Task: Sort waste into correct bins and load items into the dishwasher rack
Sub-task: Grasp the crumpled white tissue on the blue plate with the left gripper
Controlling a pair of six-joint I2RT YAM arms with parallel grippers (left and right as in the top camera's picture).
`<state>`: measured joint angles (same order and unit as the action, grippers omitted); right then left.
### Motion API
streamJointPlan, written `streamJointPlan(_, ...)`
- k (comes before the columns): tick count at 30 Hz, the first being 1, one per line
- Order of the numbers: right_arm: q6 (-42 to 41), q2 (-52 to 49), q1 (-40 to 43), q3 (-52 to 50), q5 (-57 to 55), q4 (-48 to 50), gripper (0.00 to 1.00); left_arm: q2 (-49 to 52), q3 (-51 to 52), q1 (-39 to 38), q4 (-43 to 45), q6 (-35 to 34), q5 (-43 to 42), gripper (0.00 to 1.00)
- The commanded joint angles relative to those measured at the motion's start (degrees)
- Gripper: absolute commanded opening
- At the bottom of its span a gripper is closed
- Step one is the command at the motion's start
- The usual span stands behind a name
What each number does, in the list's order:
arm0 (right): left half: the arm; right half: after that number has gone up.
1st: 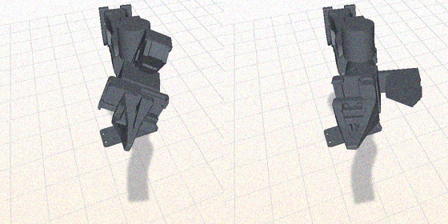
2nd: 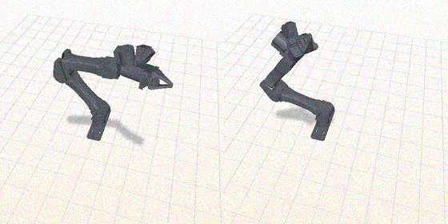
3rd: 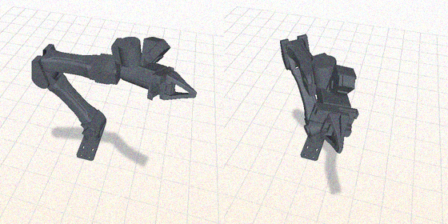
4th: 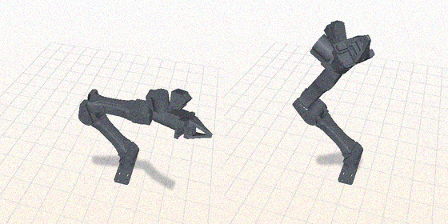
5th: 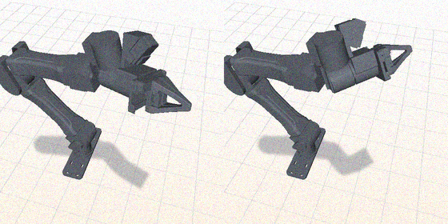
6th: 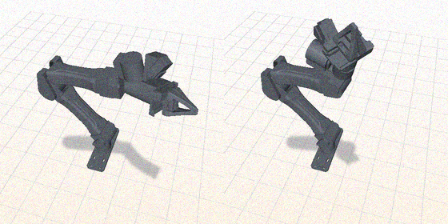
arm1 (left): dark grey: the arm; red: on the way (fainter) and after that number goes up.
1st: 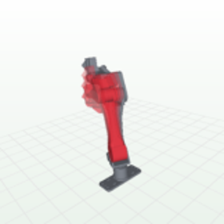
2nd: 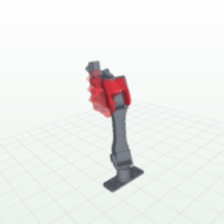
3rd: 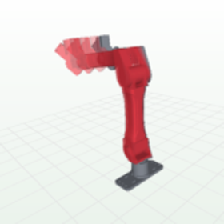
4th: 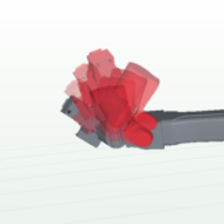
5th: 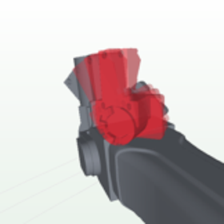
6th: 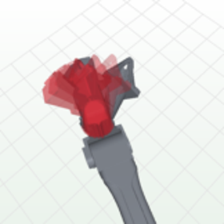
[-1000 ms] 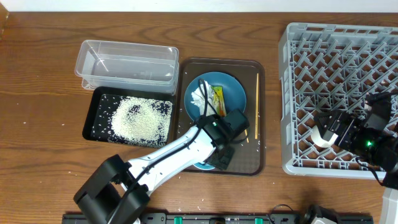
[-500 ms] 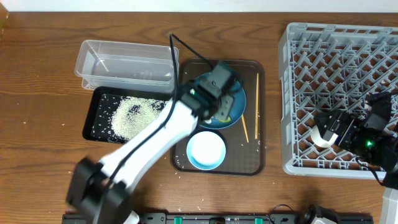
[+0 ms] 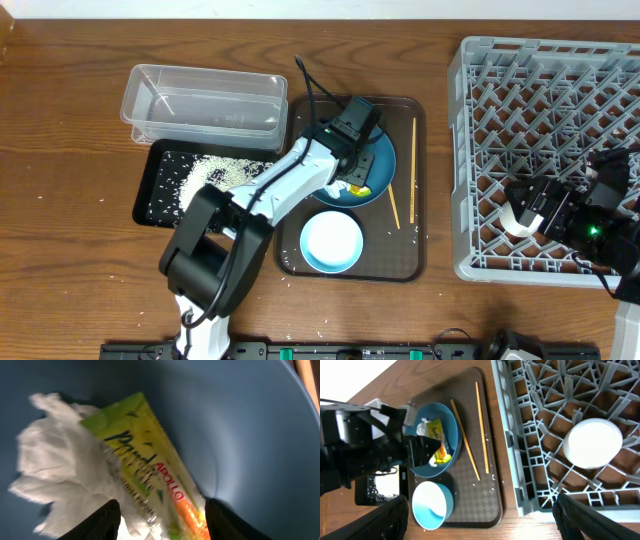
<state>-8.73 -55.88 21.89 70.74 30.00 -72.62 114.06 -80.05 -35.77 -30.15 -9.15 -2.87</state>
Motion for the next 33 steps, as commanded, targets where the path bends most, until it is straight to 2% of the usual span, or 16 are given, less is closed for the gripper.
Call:
streamJointPlan(1, -0.4, 0.0, -0.5, 0.7, 0.2, -0.1, 0.91, 1.6, 0.1, -0.4, 0.9, 0.6, -1.0, 0.57)
streamJointPlan(5, -0.4, 0.0, -0.5, 0.7, 0.2, -0.3, 0.91, 1.8, 0.2, -0.8, 2.3, 1.5, -0.7, 0.56)
streamJointPlan(7, -0.4, 0.0, -0.5, 0.7, 0.2, -0.3, 0.91, 1.8, 0.3, -0.8, 2.5, 1.5, -0.3, 0.48)
streamJointPlan(9, -0.4, 0.0, -0.5, 0.7, 0.2, -0.3, 0.91, 1.8, 0.3, -0.8, 2.9, 1.5, -0.3, 0.34)
streamJointPlan(12, -0.4, 0.0, -0.5, 0.7, 0.2, -0.3, 0.91, 1.8, 0.3, -1.0, 3.7, 1.4, -0.8, 0.29)
streamJointPlan(14, -0.4, 0.0, -0.5, 0.7, 0.2, -0.3, 0.91, 1.8, 0.3, -1.0, 3.6, 1.5, -0.7, 0.37)
streamJointPlan(17, -0.4, 0.0, -0.5, 0.7, 0.2, -0.5, 0.91, 1.5, 0.3, -0.7, 1.8, 1.4, 1.4, 0.39)
streamJointPlan(26, -0.4, 0.0, -0.5, 0.7, 0.2, -0.4, 0.91, 1.8, 0.3, 0.7, -1.9, 1.4, 6.6, 0.60)
streamJointPlan(33, -0.4, 0.0, -0.5, 0.7, 0.2, -0.5, 0.91, 3.5, 0.0, 0.6, -3.5, 1.0, 4.8, 0.60)
